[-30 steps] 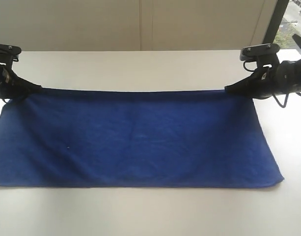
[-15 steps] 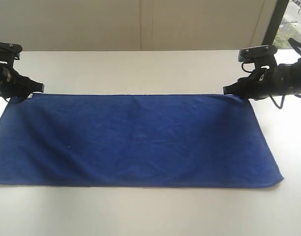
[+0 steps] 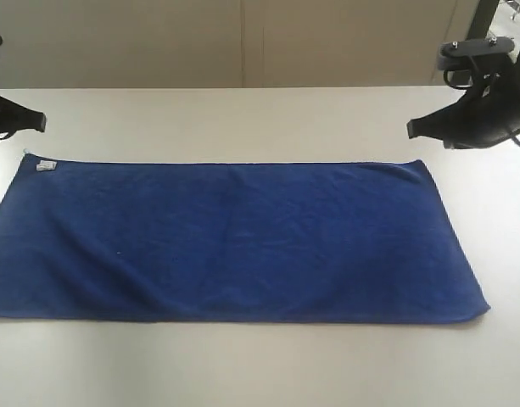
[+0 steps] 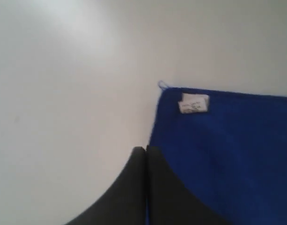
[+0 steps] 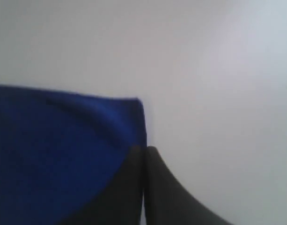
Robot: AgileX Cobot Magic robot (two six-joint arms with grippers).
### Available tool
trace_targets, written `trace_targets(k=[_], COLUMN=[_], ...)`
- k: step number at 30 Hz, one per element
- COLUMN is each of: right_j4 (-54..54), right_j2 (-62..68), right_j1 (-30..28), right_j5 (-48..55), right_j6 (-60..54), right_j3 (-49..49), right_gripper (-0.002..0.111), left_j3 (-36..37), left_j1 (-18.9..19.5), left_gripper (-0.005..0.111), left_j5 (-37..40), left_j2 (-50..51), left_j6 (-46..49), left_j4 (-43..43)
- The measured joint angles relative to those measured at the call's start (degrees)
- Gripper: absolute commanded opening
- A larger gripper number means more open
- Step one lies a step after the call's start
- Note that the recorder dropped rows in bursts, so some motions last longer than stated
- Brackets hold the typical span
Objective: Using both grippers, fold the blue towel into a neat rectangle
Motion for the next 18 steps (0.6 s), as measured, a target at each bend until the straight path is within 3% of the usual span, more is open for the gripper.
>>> trace_targets(k=[1, 5, 11, 18], right_j4=[0.77, 2.96, 9.08, 16.92], right_j2=[-0.10, -1.40, -6.04, -5.34], right_j1=[0.00, 0.45, 0.66, 0.66], right_j5=[4.93, 13.93, 14.90, 14.90], right_j6=[-0.59, -2.03, -3.66, -10.55], right_j3=[0.00, 2.25, 9.79, 13.48], right_gripper=[0.000, 0.000, 0.000, 0.000], left_j3=[0.90, 6.12, 17.71, 19.67], left_j1=[0.00, 0.00, 0.00, 0.29], left_gripper=[0.000, 0.000, 0.000, 0.000], left_j5=[1.53, 3.51, 1.37, 5.60], left_j2=[0.00, -0.85, -7.57, -8.26], left_j6=[7.48, 17.07, 17.52, 22.14], left_j4=[-8.47, -19.06, -23.35, -26.03])
